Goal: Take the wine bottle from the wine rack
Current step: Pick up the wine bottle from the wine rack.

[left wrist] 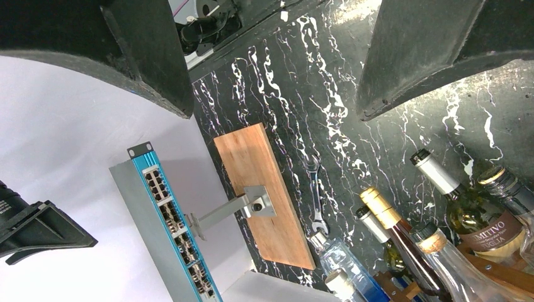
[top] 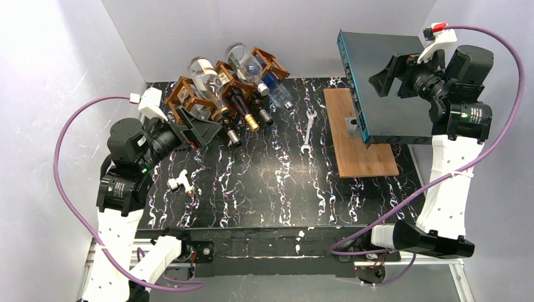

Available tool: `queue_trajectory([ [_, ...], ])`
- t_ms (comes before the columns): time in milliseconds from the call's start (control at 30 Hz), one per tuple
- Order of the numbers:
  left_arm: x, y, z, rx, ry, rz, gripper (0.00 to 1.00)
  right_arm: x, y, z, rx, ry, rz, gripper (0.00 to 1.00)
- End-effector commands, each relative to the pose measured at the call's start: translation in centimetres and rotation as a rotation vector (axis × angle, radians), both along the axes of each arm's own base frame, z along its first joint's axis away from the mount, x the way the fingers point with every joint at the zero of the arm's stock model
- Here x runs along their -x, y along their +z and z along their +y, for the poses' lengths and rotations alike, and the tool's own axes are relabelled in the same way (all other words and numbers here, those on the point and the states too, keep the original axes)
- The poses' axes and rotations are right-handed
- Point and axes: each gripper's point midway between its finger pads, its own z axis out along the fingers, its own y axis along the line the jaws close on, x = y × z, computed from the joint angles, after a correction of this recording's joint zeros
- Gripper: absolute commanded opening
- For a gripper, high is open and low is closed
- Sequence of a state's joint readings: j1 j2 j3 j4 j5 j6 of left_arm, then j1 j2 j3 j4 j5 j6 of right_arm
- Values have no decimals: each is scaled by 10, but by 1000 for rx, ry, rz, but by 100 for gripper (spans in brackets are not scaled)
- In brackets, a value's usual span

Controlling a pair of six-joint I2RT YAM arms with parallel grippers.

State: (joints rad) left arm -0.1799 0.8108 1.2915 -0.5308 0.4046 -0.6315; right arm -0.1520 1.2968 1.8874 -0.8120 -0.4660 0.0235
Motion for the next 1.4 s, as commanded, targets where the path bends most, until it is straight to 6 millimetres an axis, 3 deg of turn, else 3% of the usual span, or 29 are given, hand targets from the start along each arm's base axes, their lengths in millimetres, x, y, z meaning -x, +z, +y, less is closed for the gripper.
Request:
queue_trajectory([
  [0, 8, 16, -4, 7, -33, -53, 99, 7, 22, -1, 6, -7, -82, 100],
  [333, 9, 13, -7, 6, -51, -48, 99, 12, 18, 10, 20, 78, -83, 100],
  [400, 8, 15, -16, -6, -102, -34, 99, 23, 11, 26, 76, 221, -101, 100],
  [500, 10, 3, -40, -169, -179, 41, 99, 34, 3, 39, 101, 342, -110, 100],
  [533, 4, -6, -38, -284, -132, 62, 99, 39, 1, 44, 116, 394, -119, 100],
  [633, -12, -26, -30, -401, -29, 144, 99, 49, -3, 56, 150, 529, -154, 100],
  [800, -49, -48, -26, -454, 137, 235, 99, 46, -12, 55, 187, 563, -148, 100],
  [1067, -118, -51, -13, -515, 398, 188, 99, 37, -25, 53, 201, 593, -124, 100],
  [1367, -174, -64, -5, -427, 442, 204, 87, 25, -22, 54, 191, 606, -127, 100],
])
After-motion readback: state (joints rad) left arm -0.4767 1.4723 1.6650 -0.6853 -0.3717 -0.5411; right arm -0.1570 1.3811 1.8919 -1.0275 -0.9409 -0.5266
